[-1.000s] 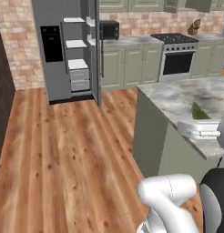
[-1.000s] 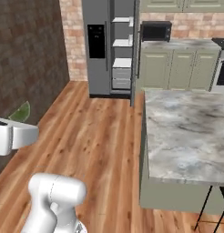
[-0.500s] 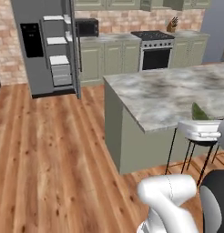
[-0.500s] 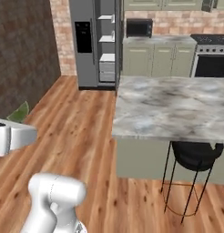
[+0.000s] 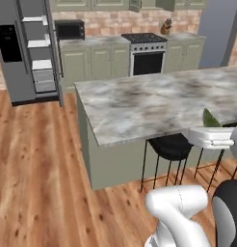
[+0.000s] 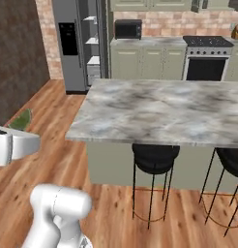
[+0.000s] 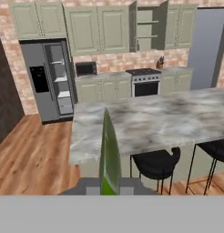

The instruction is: There is a bowl on the dining counter. Grab a lemon wedge from the fridge and place it in the bowl. Then get the liquor bottle and glass cup from the cabinet and place them next to the bowl.

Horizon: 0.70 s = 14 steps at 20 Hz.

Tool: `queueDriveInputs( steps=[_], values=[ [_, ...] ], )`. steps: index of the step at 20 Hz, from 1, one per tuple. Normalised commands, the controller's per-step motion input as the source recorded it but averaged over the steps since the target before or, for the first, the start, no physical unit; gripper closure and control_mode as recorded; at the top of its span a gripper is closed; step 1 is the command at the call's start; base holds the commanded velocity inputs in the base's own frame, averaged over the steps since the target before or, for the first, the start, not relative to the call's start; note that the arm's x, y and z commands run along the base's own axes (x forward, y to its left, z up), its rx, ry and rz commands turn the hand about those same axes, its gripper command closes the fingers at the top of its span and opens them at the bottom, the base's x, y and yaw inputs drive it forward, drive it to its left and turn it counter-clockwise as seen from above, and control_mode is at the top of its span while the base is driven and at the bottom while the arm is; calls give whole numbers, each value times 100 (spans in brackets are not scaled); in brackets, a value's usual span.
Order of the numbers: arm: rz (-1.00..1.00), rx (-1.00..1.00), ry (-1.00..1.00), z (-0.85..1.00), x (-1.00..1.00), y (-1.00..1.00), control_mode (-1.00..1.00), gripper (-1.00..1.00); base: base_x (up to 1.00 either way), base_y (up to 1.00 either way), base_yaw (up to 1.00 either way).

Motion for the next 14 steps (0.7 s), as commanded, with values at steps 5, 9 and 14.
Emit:
queueDriveInputs(
  steps=[5, 9, 14],
  values=[
    [0, 0, 0, 0, 0, 0, 100, 100, 0, -100, 0],
    [0, 0, 0, 0, 0, 0, 100, 100, 0, -100, 0],
    [0, 0, 0, 0, 0, 0, 100, 100, 0, -100, 0]
  ],
)
